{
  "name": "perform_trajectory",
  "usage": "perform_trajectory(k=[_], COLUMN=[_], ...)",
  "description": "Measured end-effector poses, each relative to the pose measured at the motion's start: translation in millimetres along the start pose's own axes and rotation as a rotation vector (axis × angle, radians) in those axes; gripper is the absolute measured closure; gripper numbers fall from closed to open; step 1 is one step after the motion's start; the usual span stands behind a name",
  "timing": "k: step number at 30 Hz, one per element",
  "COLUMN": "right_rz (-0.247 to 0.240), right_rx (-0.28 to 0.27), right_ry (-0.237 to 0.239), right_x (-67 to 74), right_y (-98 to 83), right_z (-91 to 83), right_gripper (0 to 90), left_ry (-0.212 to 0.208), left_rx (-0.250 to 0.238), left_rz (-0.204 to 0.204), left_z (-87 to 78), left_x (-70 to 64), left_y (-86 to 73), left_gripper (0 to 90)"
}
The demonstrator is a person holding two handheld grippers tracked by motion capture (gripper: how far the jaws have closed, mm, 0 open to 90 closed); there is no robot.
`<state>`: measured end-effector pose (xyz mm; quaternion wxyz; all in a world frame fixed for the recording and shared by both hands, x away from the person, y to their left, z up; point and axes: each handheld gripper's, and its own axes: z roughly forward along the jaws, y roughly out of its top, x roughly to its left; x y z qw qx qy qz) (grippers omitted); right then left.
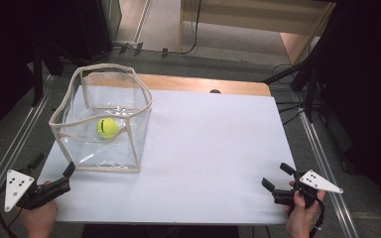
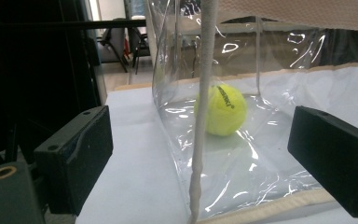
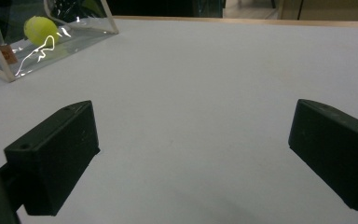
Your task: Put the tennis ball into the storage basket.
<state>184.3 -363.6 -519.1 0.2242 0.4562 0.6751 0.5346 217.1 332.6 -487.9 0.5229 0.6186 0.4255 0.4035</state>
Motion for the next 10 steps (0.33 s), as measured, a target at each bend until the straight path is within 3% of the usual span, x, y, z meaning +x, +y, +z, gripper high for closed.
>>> perform_trajectory(k=[5, 7, 10], right_rz=[0.007, 0.039, 0.049], right_rx=[-0.029, -0.053, -0.059], right_ry=[-0.008, -0.016, -0.02], right_x=[-0.9, -3.2, -4.0], right_y=[-2.6, -3.8, -4.5], right_z=[-2.9, -5.6, -5.7], right_gripper=[0.5, 0.5, 0.5], left_ry=[0.001, -0.001, 0.005], left_rx=[-0.013, -0.013, -0.008], left_rz=[-0.007, -0.001, -0.001], left_z=[-1.5, -1.0, -0.4], left_x=[0.8, 0.3, 0.2], left_y=[-0.6, -0.6, -0.4], left_gripper=[6.9, 6.9, 6.9])
